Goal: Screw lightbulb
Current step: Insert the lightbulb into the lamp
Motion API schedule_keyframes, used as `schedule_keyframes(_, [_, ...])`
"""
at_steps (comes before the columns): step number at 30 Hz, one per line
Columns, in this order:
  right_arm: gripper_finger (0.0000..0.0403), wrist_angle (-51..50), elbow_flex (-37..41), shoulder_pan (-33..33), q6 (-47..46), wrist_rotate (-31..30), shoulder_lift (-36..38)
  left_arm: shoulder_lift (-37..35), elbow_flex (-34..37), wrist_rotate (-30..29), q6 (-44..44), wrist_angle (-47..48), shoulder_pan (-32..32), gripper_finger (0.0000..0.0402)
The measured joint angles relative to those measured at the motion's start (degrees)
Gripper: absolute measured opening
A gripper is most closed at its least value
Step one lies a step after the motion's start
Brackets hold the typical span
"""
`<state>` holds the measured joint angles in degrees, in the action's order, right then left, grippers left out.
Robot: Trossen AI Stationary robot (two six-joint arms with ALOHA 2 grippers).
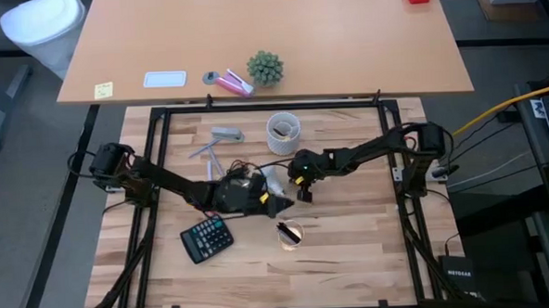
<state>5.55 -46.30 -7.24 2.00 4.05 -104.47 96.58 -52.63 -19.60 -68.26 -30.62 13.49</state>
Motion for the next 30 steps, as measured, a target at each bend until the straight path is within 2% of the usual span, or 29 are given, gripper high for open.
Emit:
schedule_keyframes(5, [0.0005, 1.8, 0.1, 0.0, 0.2, 0.5, -0.2, 0.0, 0.0, -0.2, -9.7, 10.8, 3.4, 0.0153])
schedule_keyframes(9, [0.0005, 4.1, 0.1, 0.0, 1.2, 0.7, -0.4, 0.0, 0.0, -1.6, -16.4, 23.9, 4.7, 0.0153])
schedule_keyframes(16, [0.0005, 4.8, 0.2, 0.0, 1.3, 1.6, -0.4, 0.0, 0.1, -8.7, -26.2, 42.6, 3.7, 0.0153])
schedule_keyframes(22, [0.0005, 5.0, 0.2, 0.1, 1.3, 3.8, -0.5, 0.0, 0.1, -10.8, -28.6, 47.9, 0.6, 0.0153])
schedule_keyframes(30, [0.0005, 8.7, 0.4, 0.2, 1.3, 6.0, -0.7, 0.0, 0.1, -11.2, -21.3, 48.0, -6.2, 0.0153])
